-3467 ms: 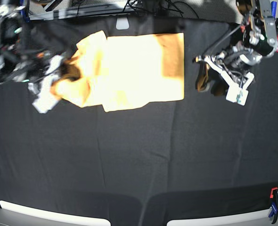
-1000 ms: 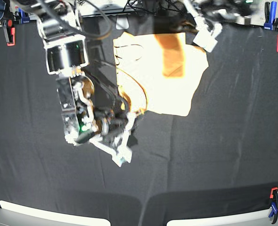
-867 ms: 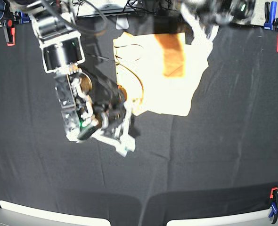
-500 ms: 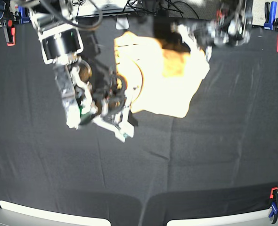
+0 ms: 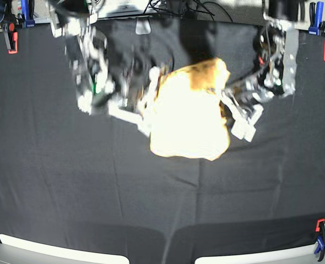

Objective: Layout the t-shirt on the table in an organized manner, then fold the t-shirt properly

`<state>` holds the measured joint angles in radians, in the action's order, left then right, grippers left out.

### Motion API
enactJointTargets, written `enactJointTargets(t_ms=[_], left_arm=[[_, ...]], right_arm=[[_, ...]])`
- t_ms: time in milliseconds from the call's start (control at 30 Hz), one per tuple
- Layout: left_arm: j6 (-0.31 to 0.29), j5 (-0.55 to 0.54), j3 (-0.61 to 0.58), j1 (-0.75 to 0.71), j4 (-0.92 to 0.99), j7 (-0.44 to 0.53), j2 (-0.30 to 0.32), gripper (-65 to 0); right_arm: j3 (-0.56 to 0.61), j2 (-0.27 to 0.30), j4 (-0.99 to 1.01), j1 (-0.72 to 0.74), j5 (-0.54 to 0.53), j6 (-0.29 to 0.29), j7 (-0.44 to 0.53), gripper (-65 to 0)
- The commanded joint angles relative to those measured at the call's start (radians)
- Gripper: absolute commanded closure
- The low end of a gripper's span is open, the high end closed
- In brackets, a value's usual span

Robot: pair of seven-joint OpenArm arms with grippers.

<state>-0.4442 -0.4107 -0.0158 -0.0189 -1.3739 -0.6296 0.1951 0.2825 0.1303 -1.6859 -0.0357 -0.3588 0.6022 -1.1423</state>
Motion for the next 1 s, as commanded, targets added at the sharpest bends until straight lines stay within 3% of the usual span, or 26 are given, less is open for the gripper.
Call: enactJointTargets(t_ms=[0,133,200,333,433,733,967], left_arm=[[0.008,0.0,0.003,0.027,-0.013,0.009,0.005,0.0],[0.013,-0.023,0.003,0.035,-0.034,-0.031,0.024,0.0],[0.046,-0.037,0.003,0.016,-0.077,-0.035,0.047,0.0],[0.142,-0.035,0.008,-0.076,-0.258,-0.045,0.108,0.0],[0.157,-0.035,0.042,-0.187,-0.424,-0.108,0.124,0.0],[0.156,-0.035,0.164,-0.634,-0.69,-0.118,0.124,0.0],[0.156,0.018,0.174,-0.923,-0.655,-0.084,0.124,0.0]], right_arm=[[-0.001,-0.003,-0.029,-0.002,-0.01,0.001,0.016,0.0],[-0.055,-0.003,-0.083,-0.041,0.039,-0.045,0.043,0.0],[-0.126,-0.002,-0.128,-0.056,0.049,-0.052,0.043,0.0],[-0.312,0.003,-0.231,-0.102,-0.026,-0.051,0.021,0.0],[-0.449,0.002,-0.303,-0.176,-0.072,-0.05,0.018,0.0],[-0.711,-0.002,-0.465,-0.581,-0.072,-0.027,0.018,0.0],[-0.752,-0.006,-0.449,-0.932,-0.071,-0.022,0.018,0.0]])
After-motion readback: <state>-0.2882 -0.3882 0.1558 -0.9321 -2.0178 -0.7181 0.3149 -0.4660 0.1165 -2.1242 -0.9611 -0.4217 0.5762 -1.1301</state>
